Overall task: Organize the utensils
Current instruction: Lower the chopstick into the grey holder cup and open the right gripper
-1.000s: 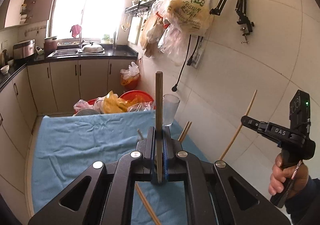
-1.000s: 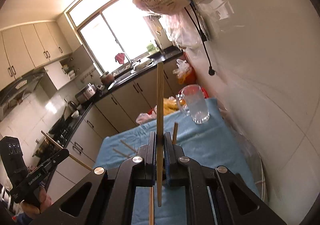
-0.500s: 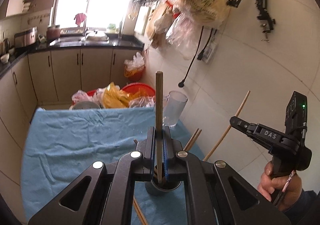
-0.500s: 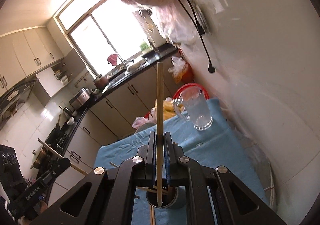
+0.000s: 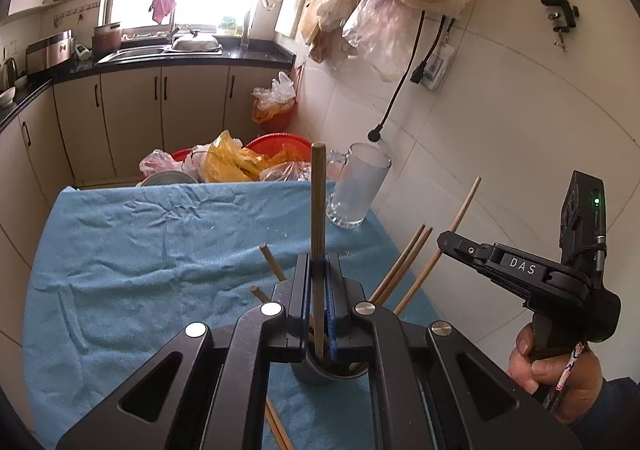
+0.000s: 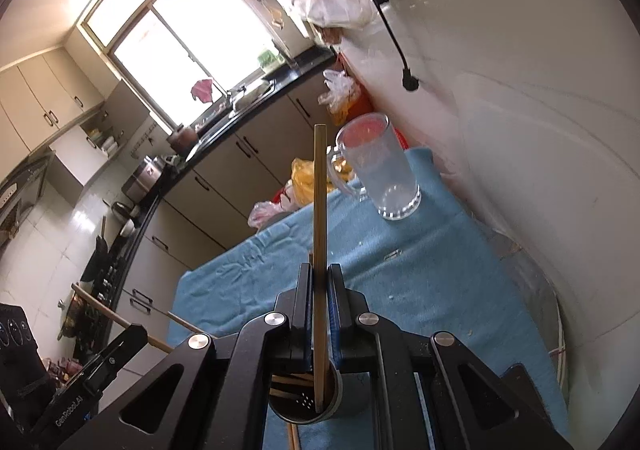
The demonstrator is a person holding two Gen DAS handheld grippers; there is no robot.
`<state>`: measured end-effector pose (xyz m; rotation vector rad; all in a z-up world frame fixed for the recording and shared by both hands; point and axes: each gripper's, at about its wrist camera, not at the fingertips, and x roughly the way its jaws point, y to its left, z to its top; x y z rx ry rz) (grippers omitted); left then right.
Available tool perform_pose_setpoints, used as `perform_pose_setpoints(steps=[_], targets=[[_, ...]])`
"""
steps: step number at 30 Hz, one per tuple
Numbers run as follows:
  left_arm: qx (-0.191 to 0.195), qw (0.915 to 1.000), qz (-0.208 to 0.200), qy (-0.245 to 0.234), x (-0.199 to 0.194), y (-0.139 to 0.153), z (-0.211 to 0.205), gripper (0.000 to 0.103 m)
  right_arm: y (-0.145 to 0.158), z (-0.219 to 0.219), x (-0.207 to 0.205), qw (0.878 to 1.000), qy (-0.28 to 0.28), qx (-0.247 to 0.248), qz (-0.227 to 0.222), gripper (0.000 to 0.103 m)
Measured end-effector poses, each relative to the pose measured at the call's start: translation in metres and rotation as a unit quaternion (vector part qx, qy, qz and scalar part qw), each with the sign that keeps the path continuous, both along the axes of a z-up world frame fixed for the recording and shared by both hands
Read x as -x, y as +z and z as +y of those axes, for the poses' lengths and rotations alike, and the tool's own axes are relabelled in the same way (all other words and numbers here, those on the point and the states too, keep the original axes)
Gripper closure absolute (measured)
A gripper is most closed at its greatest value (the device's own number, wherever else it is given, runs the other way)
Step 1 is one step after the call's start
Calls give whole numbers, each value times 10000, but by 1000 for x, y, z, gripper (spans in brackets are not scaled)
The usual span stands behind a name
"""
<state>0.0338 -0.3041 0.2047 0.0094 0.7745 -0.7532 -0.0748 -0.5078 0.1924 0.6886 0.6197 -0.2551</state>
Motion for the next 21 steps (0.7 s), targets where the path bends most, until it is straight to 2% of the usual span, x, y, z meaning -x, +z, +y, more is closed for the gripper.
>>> perform_pose_setpoints(steps=[7, 21], targets=[[-159, 9998, 50, -47, -2, -17, -5, 97, -19, 5, -5, 9997, 118, -75, 203, 96], [-342, 9994, -2, -111, -4, -30, -11, 96, -40, 12, -13, 9985, 268, -172, 454, 96]])
